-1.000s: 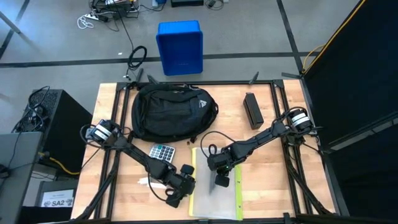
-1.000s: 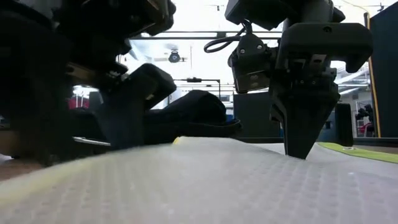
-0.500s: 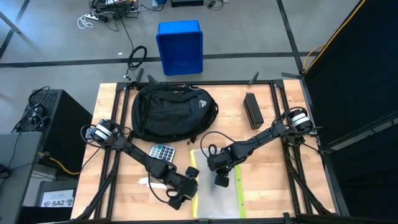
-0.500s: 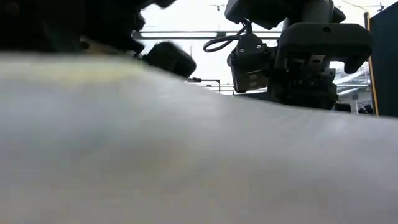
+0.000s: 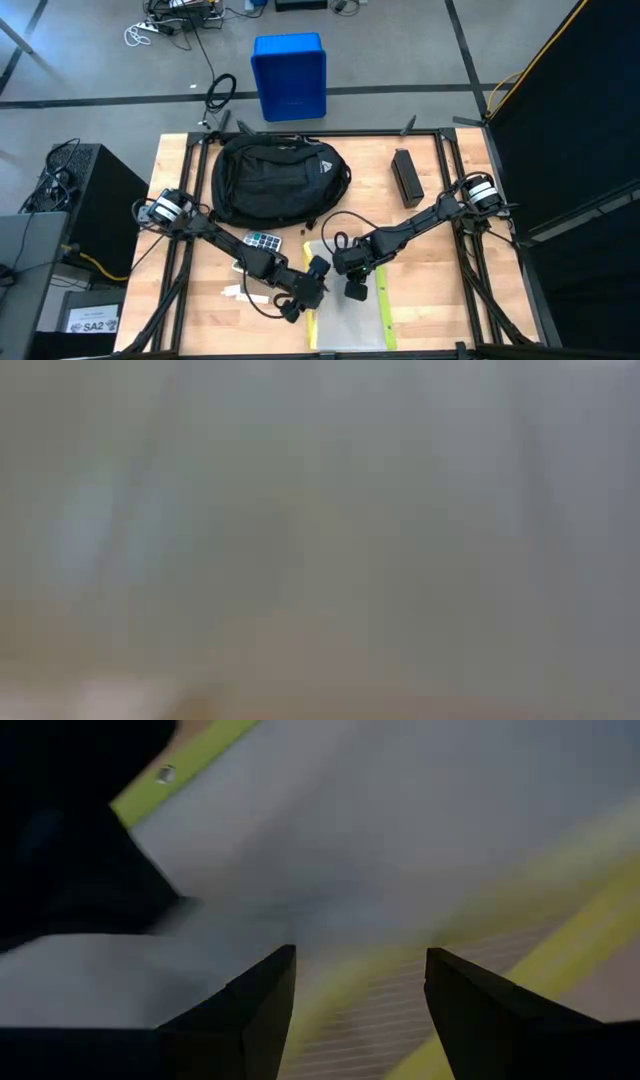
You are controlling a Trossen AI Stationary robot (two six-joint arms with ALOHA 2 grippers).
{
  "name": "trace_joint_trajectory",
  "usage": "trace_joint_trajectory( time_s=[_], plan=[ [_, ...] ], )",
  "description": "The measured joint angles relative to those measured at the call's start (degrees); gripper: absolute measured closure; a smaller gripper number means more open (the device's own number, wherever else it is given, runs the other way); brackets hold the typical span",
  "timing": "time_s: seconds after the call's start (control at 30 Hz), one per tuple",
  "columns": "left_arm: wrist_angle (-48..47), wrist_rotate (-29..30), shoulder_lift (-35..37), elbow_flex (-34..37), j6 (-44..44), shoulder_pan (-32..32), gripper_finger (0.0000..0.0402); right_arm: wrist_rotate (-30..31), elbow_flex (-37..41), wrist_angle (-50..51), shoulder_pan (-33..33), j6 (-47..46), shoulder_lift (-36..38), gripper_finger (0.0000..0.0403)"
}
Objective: Unpack backpack
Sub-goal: Remove the bottom black pen from the yellow zip bag
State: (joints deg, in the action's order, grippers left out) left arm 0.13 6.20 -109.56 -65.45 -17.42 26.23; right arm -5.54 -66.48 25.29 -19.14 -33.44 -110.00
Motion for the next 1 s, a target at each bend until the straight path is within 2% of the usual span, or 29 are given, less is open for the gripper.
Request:
trace_joint_trajectory(
  time_s=[0.17,0.33,0.47,0.67,0.8,1.0],
  plan=[
    [0.9,1.6,-1.9,0.0,-7.5,-1.4,0.0209,-0.1,0.0,-0.7,0.2,0.6,0.0,0.0403],
    [-1.5,4.4,-2.9,-0.2,-7.4,-1.4,0.0209,-0.7,0.1,-0.7,0.3,0.4,0.0,0.0403],
    [-4.9,7.1,-0.2,0.0,-0.7,0.6,0.0209,-0.7,0.0,-0.9,0.4,0.7,0.0,0.0402],
    [-12.6,4.0,5.8,-1.3,12.7,5.1,0.0209,-0.9,0.0,-1.0,0.5,0.6,0.0,0.0402],
    [-18.1,4.5,5.9,-0.9,18.7,7.1,0.0209,-0.9,0.0,-1.0,0.5,0.6,0.0,0.0402],
    [-17.4,3.6,5.2,3.3,24.6,6.0,0.0209,-0.8,0.0,-1.2,0.5,0.5,0.0,0.0402]
  ],
)
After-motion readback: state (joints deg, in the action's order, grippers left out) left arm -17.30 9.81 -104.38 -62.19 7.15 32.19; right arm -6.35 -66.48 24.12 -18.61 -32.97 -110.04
